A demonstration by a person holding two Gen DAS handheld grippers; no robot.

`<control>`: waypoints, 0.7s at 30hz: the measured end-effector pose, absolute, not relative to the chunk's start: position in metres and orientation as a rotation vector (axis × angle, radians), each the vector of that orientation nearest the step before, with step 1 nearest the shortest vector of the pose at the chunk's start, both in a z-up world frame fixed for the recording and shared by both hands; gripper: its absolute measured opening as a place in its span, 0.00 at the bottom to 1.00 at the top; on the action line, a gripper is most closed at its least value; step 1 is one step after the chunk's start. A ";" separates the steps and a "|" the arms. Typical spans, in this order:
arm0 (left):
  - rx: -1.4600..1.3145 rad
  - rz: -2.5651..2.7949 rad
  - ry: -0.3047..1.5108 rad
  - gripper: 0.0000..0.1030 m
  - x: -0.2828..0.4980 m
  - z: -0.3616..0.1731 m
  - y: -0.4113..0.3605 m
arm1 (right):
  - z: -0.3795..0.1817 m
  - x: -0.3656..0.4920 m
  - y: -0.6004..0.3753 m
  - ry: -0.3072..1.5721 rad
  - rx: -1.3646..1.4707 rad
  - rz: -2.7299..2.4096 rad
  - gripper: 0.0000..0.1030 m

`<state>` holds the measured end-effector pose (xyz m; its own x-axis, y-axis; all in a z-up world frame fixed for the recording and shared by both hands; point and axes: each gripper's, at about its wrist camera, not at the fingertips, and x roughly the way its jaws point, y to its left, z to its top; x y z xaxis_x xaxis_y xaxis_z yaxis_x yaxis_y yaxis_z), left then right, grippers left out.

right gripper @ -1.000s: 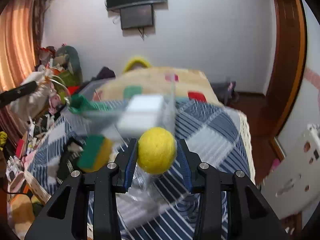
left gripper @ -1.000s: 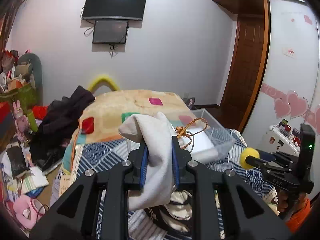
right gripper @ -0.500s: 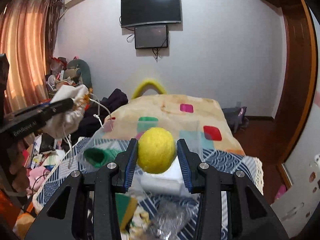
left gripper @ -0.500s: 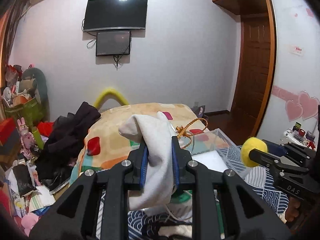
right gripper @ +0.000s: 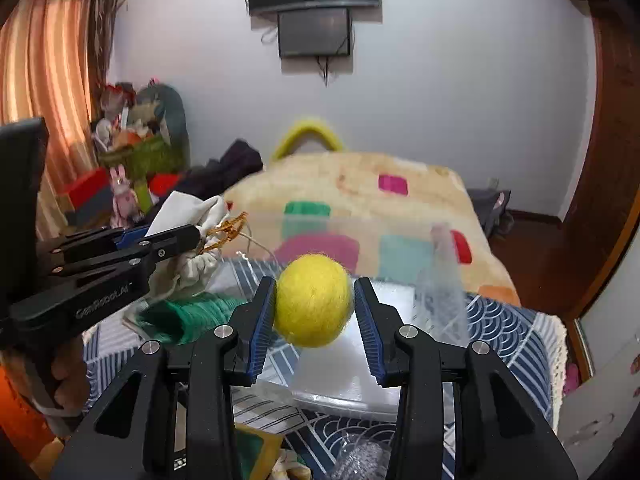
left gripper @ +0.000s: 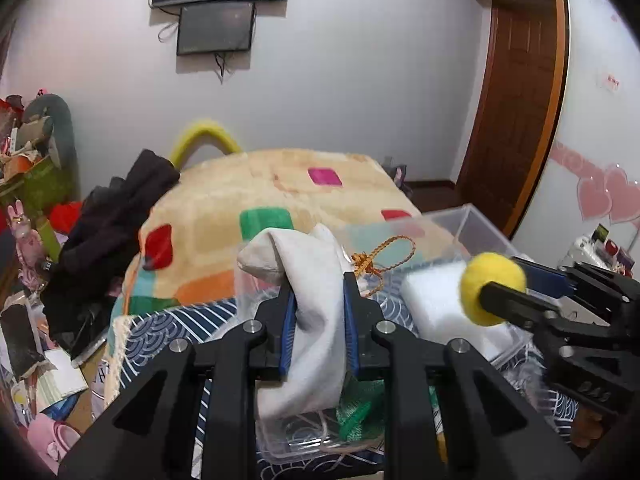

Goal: Organize soft objects
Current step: 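Carry the pouch into the clear box with the left tool while the right tool drops the ball in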

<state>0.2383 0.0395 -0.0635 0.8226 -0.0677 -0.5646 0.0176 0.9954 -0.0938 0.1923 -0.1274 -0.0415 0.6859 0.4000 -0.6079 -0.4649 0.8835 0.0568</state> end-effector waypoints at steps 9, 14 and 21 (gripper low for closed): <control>-0.121 -0.079 0.693 0.21 0.247 -0.084 0.040 | -0.064 0.201 -0.107 0.756 -0.159 0.527 0.36; -0.144 -0.076 0.719 0.25 0.248 -0.086 0.045 | -0.068 0.201 -0.102 0.789 -0.183 0.546 0.40; -0.135 -0.075 0.692 0.37 0.234 -0.070 0.046 | -0.050 0.193 -0.109 0.727 -0.166 0.541 0.51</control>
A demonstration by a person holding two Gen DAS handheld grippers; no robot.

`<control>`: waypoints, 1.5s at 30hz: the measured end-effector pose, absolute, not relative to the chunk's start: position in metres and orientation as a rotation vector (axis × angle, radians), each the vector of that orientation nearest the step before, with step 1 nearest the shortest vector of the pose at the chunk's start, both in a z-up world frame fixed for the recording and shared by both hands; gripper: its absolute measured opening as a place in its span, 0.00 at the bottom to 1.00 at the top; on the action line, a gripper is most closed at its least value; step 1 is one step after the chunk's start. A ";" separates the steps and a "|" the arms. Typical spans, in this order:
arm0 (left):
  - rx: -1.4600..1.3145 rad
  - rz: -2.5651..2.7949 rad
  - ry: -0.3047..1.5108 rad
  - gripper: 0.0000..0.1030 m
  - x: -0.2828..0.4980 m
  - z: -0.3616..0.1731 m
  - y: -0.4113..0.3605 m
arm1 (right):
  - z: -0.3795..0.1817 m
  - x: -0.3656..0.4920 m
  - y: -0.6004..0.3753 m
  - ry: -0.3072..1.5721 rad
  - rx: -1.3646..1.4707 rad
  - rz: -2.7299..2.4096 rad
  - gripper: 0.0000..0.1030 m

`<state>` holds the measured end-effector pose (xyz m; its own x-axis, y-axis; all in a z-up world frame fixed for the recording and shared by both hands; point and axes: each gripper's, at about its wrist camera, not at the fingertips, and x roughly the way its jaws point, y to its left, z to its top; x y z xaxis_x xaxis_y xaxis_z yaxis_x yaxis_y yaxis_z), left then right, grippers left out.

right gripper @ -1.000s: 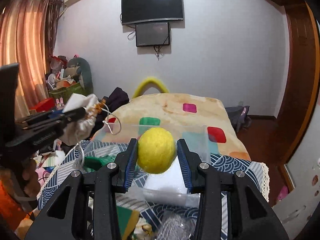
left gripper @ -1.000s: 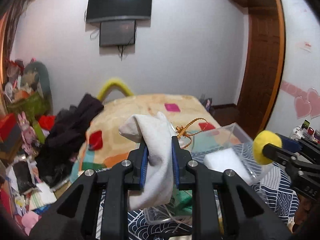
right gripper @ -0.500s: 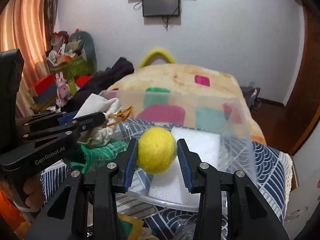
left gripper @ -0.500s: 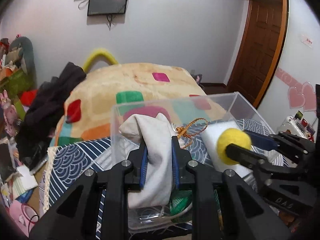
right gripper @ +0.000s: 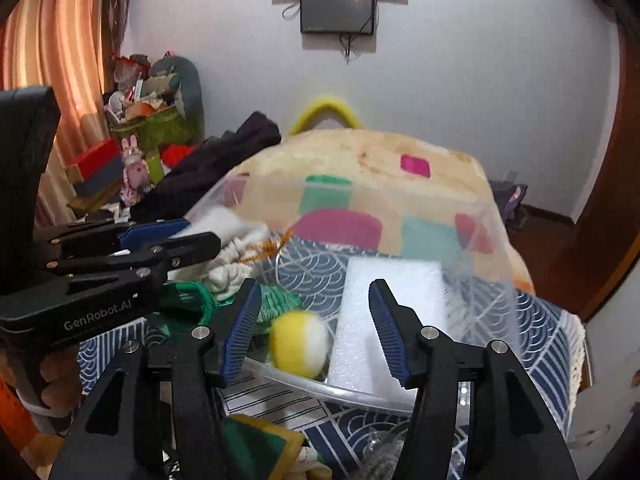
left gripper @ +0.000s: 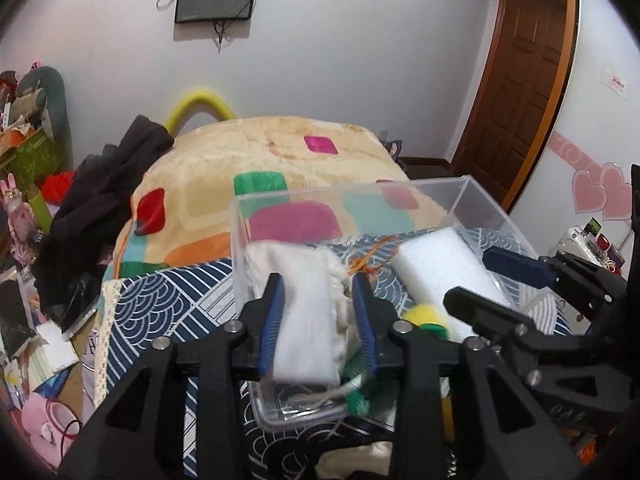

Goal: Organize soft objects
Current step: 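Carry the pouch into the clear box with the left tool while the right tool drops the ball in, then grasp the green-yellow sponge with the left tool while the right tool grasps the bagged steel wool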

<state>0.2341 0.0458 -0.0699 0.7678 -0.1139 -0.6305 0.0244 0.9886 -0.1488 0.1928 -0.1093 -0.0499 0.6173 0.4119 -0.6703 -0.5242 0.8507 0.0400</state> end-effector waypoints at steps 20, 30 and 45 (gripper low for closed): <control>-0.061 -0.079 0.550 0.86 0.135 -0.022 0.016 | -0.005 0.126 -0.162 0.489 -0.132 0.387 0.72; -0.060 -0.152 0.661 0.71 0.124 -0.068 -0.012 | -0.059 0.120 -0.183 0.665 -0.089 0.348 0.72; -0.129 -0.253 0.804 0.52 0.162 -0.116 -0.050 | -0.109 0.130 -0.197 0.856 0.030 0.401 0.53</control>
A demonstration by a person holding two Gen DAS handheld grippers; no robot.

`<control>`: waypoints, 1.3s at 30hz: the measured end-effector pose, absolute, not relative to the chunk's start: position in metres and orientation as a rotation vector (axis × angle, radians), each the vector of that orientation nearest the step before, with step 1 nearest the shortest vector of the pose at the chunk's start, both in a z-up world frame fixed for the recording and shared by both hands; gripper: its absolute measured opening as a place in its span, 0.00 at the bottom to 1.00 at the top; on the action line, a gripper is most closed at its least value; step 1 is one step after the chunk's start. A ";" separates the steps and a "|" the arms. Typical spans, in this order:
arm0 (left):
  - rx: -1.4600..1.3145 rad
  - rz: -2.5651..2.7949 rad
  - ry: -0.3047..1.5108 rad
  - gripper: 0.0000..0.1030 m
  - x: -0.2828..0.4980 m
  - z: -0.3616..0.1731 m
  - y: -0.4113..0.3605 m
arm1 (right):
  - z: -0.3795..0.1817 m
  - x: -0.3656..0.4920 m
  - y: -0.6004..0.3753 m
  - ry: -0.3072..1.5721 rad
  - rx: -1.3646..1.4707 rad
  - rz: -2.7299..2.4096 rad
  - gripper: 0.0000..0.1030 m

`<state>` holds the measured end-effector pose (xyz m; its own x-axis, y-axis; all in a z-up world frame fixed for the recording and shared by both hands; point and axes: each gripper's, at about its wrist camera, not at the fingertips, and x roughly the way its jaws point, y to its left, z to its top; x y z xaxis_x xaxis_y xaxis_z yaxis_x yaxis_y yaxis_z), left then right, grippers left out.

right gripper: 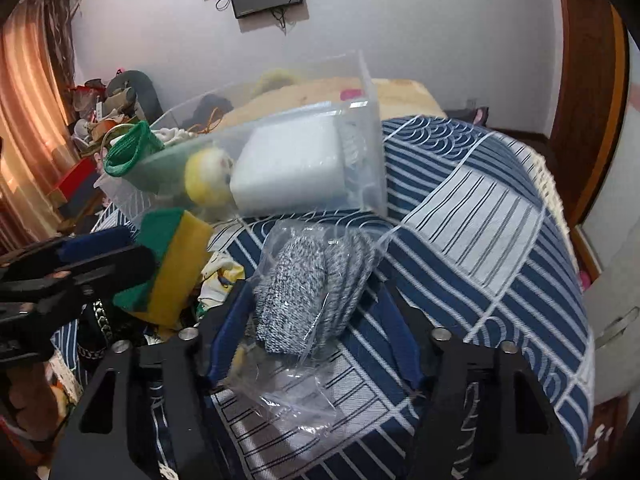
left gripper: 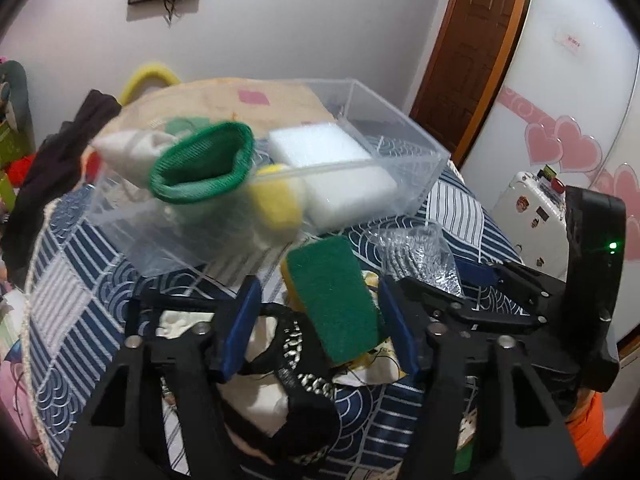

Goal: Organize soft objects
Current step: 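Grasp the green-yellow sponge with the left tool while the right tool grasps the bagged steel wool, then place the sponge into the clear box with the left tool while the right tool drops the steel wool in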

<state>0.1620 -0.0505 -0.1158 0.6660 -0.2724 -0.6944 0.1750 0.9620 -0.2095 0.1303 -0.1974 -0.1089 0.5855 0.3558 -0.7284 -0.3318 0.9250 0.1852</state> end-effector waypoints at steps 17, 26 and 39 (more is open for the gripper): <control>-0.173 -0.286 0.788 0.40 0.162 -0.114 -0.041 | -0.092 0.117 -0.201 0.793 0.065 0.418 0.19; -0.191 -0.294 0.681 0.39 0.138 -0.076 -0.027 | -0.073 0.112 -0.207 0.723 0.071 0.404 0.19; -0.135 -0.223 0.540 0.39 0.136 -0.023 -0.018 | -0.034 0.120 -0.203 0.594 0.046 0.419 0.19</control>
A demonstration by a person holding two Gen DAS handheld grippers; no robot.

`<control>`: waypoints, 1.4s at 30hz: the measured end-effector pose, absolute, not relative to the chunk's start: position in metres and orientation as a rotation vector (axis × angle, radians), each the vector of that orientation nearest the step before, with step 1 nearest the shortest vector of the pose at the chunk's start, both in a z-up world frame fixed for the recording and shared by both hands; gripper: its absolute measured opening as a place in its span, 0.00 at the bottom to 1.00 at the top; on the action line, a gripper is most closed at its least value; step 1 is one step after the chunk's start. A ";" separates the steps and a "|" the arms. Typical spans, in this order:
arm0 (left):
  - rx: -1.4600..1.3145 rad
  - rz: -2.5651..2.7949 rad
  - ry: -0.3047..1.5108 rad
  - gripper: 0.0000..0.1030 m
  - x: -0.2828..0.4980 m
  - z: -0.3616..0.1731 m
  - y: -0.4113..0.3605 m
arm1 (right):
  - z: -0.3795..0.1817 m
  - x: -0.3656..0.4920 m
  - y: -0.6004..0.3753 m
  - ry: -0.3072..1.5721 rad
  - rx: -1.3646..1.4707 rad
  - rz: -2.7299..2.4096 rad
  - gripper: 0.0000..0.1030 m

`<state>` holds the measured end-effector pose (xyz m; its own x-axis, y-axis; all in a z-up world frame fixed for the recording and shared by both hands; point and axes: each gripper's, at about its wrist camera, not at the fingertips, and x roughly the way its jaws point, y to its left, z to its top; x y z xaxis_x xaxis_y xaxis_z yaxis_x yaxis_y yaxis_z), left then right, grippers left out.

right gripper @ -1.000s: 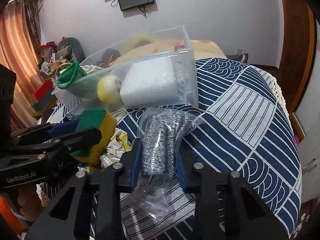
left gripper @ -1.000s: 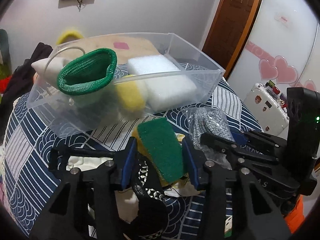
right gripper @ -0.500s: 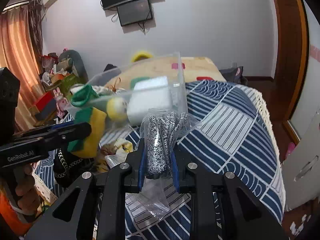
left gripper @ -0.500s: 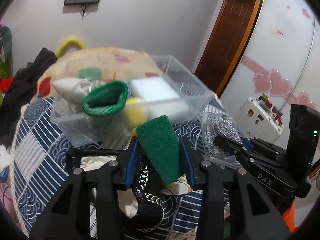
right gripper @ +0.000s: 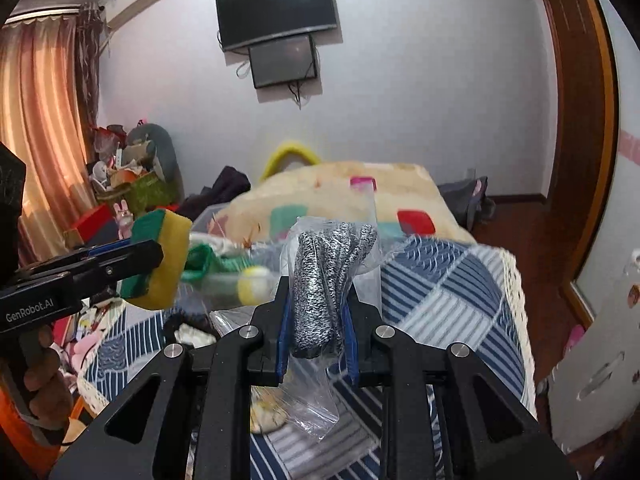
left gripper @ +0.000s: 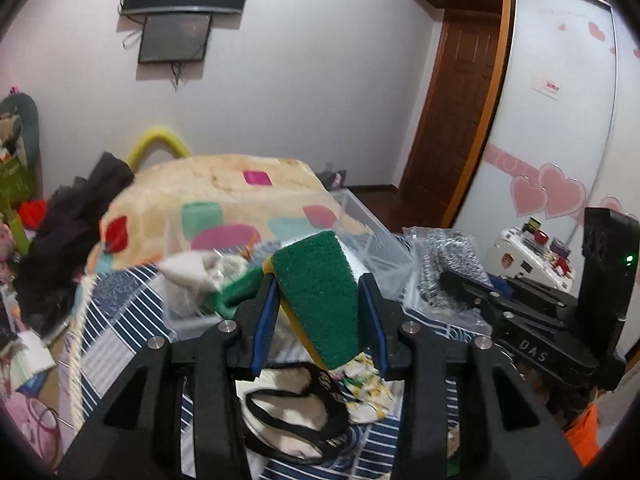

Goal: Organize soft objects
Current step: 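Place the sponge into the clear box with the left tool while the right tool drops the steel wool in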

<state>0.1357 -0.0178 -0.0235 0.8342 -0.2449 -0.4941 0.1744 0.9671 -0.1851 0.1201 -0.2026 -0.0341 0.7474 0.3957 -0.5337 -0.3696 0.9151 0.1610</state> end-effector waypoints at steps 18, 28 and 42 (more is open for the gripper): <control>-0.098 -0.151 0.553 0.39 0.215 -0.022 -0.013 | -0.013 0.173 -0.169 0.526 -0.018 0.456 0.19; -0.116 -0.187 0.743 0.40 0.259 -0.070 -0.022 | -0.050 0.196 -0.153 0.660 -0.084 0.460 0.20; -0.098 -0.180 0.721 0.41 0.243 -0.060 -0.018 | -0.055 0.198 -0.152 0.723 -0.114 0.451 0.43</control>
